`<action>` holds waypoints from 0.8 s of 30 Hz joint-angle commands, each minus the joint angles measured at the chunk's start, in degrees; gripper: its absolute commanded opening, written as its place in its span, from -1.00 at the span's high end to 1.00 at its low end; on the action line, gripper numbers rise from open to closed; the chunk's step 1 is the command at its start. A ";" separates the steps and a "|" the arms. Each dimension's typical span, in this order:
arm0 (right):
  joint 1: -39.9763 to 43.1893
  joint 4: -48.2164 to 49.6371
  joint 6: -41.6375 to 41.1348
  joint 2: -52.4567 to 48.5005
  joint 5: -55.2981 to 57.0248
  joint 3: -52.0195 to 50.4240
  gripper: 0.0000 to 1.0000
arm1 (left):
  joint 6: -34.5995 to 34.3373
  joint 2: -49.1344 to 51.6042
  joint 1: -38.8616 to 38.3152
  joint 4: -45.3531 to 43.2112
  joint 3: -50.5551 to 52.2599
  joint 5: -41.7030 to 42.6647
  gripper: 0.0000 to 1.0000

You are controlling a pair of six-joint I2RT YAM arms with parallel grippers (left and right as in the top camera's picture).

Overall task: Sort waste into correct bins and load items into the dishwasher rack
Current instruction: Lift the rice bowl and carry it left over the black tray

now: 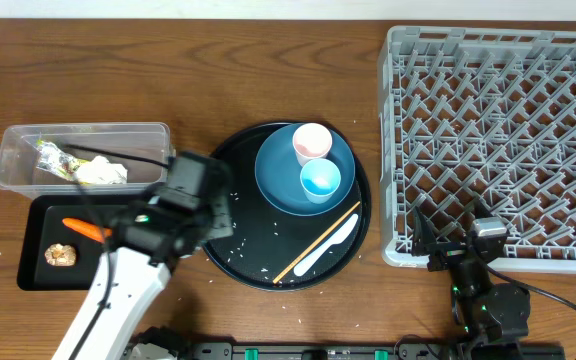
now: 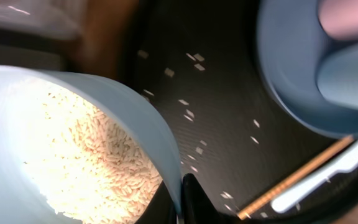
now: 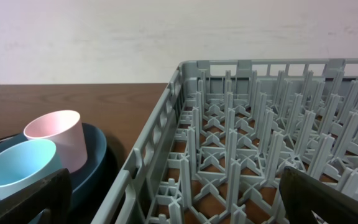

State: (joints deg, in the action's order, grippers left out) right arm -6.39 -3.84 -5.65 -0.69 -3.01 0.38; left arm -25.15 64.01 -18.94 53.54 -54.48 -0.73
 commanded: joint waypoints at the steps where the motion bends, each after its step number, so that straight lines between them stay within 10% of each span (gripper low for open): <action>1: 0.59 -0.22 -0.28 0.20 -0.02 -0.07 -0.99 | 9.18 -1.75 6.56 0.17 -1.16 3.41 0.88; 13: 0.59 -0.24 -0.28 0.20 -0.02 -0.07 -0.99 | 29.64 -1.81 36.68 -0.13 -1.16 18.12 0.87; 24: 0.59 -0.22 -0.28 0.20 -0.02 -0.07 -0.99 | 35.04 -1.84 55.10 -3.96 -0.46 42.51 0.88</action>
State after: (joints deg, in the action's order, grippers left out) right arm -6.39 -3.84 -5.65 -0.69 -3.03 0.38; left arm 6.55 62.57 33.23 50.15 -54.48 33.32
